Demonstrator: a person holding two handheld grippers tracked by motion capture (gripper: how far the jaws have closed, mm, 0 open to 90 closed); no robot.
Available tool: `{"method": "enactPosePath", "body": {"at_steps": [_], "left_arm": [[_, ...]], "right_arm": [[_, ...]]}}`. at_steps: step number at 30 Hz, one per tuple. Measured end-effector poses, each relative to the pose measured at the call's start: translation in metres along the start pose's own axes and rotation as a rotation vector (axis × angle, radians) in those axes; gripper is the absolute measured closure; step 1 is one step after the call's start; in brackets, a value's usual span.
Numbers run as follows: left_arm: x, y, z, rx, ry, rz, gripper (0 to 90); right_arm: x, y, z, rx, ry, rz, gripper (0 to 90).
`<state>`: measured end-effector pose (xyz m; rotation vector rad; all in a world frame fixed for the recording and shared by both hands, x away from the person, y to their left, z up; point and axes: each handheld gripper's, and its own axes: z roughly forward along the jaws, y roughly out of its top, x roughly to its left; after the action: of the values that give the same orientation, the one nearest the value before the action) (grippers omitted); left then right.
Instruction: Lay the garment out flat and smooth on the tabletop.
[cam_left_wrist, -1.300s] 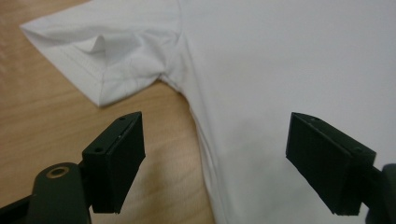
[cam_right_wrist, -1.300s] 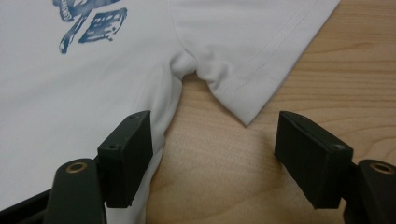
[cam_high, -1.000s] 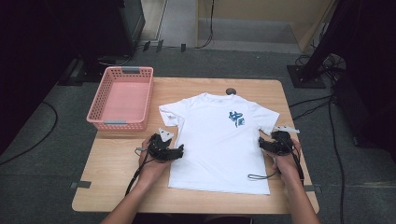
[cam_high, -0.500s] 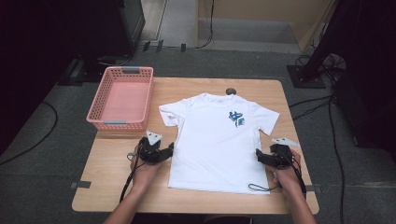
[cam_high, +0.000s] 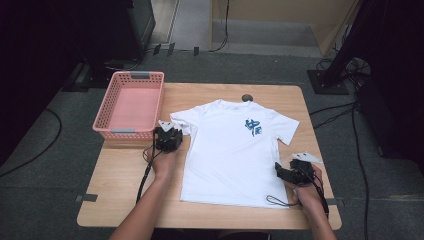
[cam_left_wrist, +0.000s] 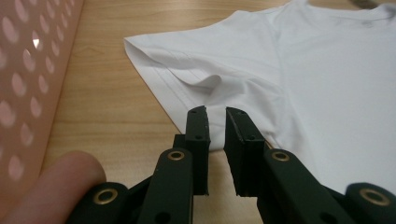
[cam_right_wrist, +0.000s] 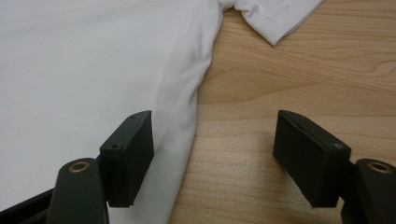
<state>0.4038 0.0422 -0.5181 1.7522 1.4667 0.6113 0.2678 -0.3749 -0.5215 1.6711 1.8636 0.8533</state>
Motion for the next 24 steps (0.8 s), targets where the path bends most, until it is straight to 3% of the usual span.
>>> {"method": "enactPosePath", "body": {"at_steps": [3, 8, 15, 17, 20, 24], "left_arm": [[-0.001, 0.006, 0.009, 0.020, 0.034, 0.030, 82.0], [-0.004, 0.011, 0.015, 0.050, 0.023, 0.081, 84.8], [0.002, 0.006, 0.003, 0.054, -0.002, 0.106, 87.2], [0.004, 0.004, -0.001, 0.077, -0.018, 0.140, 86.4], [0.008, 0.002, -0.006, 0.084, -0.034, 0.156, 83.2], [0.012, 0.002, -0.012, 0.071, -0.049, 0.140, 78.7]], "right_arm": [[0.000, -0.002, 0.000, -0.008, 0.003, -0.004, 29.2], [0.000, -0.003, 0.000, -0.017, 0.005, -0.003, 29.2], [-0.001, -0.004, -0.001, -0.018, 0.001, -0.020, 29.1], [-0.001, -0.004, -0.001, -0.018, 0.000, -0.017, 28.9], [-0.001, -0.004, 0.000, -0.019, -0.002, -0.017, 28.5], [-0.001, -0.003, 0.000, -0.020, -0.003, -0.019, 28.3]]}}
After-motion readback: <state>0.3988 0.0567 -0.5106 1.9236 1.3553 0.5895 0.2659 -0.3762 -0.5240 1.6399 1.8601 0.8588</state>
